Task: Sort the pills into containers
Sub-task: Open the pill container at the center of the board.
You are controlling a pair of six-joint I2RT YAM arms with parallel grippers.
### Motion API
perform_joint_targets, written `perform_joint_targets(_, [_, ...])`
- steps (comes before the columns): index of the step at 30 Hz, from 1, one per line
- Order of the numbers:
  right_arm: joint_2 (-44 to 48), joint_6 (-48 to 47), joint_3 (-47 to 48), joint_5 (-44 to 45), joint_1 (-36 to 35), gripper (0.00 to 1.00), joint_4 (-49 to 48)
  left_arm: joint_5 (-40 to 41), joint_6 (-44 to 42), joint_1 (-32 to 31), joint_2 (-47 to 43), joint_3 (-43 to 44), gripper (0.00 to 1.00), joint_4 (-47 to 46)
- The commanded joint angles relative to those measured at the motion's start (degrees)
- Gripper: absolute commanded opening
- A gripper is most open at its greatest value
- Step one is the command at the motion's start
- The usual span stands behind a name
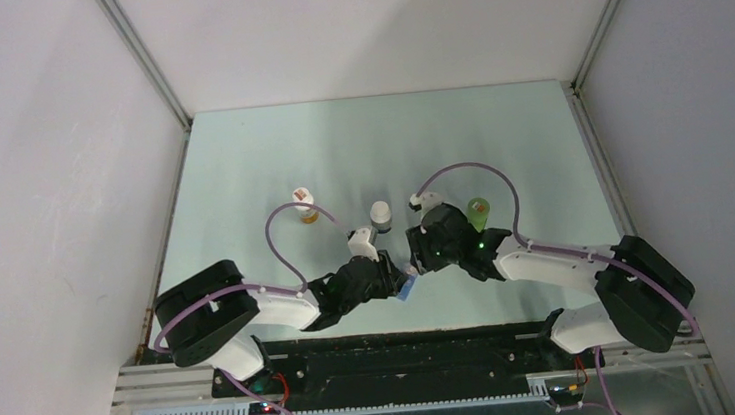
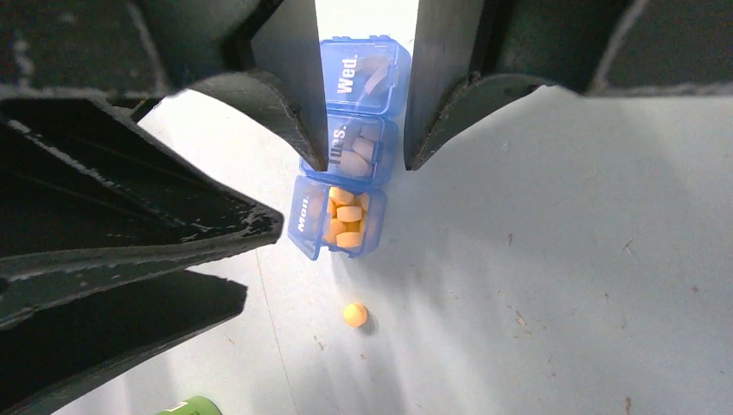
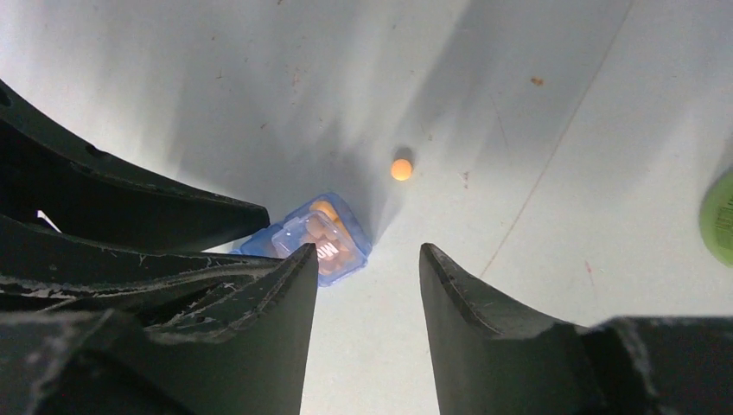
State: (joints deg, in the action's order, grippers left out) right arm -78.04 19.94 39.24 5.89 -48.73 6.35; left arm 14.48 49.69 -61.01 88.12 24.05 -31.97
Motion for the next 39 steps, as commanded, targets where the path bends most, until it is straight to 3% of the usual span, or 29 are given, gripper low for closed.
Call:
perform_joint_targets(1, [2.94, 1.27, 0.86, 1.47, 1.28, 0.54, 1.79, 2.55, -0.60, -0.16, 1.75, -0.12, 0.42, 7.12])
perform_joint_targets(6, [0.47, 6.08, 4.37, -0.40, 3.57, 0.64, 2.18, 2.69, -1.10, -0.17, 1.94, 0.43, 0.41, 7.83])
perform_joint_targets(18, [-13.58, 5.01, 16.30, -0.97, 2.34, 0.63, 11.64, 3.75, -1.88, -0.18, 1.54, 0.42, 0.40, 8.67])
perform_joint_targets(39, [-6.92, -2.71, 16.83, -4.16, 4.00, 0.52, 23.62, 6.10, 0.97, -0.16, 1.55, -0.50, 0.37, 9.42])
